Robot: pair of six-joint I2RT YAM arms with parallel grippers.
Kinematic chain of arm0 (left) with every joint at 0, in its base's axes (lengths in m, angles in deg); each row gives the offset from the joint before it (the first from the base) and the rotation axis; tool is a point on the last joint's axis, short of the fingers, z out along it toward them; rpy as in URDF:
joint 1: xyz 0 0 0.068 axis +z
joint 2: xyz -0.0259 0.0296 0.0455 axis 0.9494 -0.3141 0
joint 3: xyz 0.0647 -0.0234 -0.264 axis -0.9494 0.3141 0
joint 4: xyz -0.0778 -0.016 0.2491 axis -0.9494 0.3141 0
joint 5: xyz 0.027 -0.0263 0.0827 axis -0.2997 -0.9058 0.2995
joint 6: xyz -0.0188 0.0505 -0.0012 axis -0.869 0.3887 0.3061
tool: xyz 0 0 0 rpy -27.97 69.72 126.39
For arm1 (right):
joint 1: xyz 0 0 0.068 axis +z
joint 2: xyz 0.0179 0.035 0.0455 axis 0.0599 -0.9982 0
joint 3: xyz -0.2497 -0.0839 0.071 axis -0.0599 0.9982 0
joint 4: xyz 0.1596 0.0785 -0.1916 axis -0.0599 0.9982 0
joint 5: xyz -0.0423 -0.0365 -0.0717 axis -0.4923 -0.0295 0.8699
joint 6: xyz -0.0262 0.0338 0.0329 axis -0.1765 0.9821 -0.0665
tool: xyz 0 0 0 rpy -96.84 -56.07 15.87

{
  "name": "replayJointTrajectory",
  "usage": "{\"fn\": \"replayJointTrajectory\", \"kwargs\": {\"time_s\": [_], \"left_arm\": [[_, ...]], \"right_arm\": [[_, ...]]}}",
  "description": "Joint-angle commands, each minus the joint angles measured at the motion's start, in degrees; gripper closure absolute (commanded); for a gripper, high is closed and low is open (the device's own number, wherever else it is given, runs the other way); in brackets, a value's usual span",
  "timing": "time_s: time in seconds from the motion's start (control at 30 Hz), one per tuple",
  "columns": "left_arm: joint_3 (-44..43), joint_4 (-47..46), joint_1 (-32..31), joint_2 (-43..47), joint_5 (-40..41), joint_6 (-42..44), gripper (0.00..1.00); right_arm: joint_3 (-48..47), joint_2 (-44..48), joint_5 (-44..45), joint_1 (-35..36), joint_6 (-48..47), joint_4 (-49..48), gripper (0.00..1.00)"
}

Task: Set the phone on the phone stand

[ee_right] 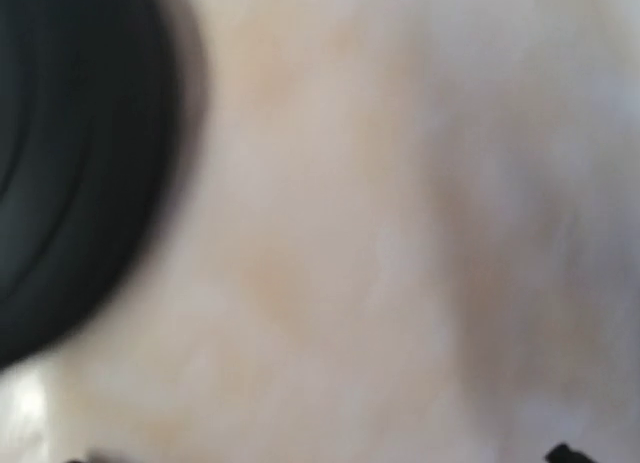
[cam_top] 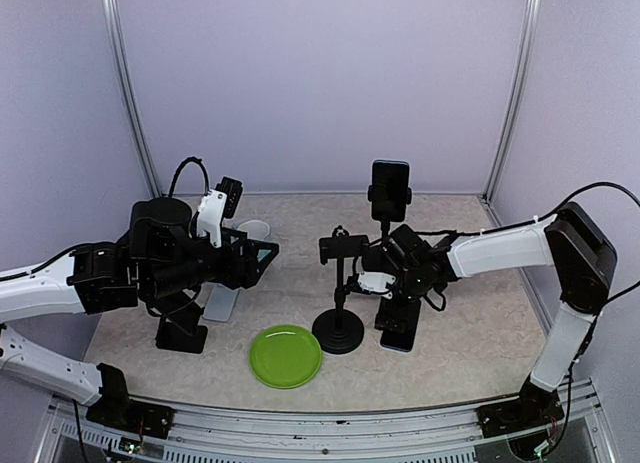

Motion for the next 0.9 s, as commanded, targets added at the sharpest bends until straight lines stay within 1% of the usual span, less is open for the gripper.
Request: {"fn": "replayJointTrajectory", "kwargs": {"time_s": [0.0,0.07,0.2,0.33,0.47,0.67,0.87], "left_arm": [[0.48,-2.38,-0.24,-0.74,-1.2,0.85,0.26],[0.83,-2.85,-0.23,-1.0,-1.42,1.22,0.26],[1.04,-3.85,0.15,-2.16,-2.33,1.65,0.26],[0.49,-4.48,0.4,-3.6,-3.64,2.06,0.26],[0.23,-5.39,0.47,-4.53,-5.41,2.15,0.26],[0.89,-5.6,0.47,-3.75,-6.09,1.28,0.26],[2.0,-4.58,0.39,-1.13,-5.32,0.2,0.26]], "right_arm": [[6.48,7.04,4.99,0.38,-1.0,5.59,0.0],[9.92,9.8,7.21,0.33,-1.36,5.93,0.0],[13.96,12.47,11.79,-0.54,-1.0,7.66,0.0],[13.24,12.89,8.23,-5.14,1.27,11.81,0.0],[10.72,9.84,6.02,-9.38,2.76,16.77,0.0],[8.93,5.12,2.09,-10.22,4.85,21.57,0.01],[8.93,2.41,2.4,-10.46,4.91,22.1,0.1]]}}
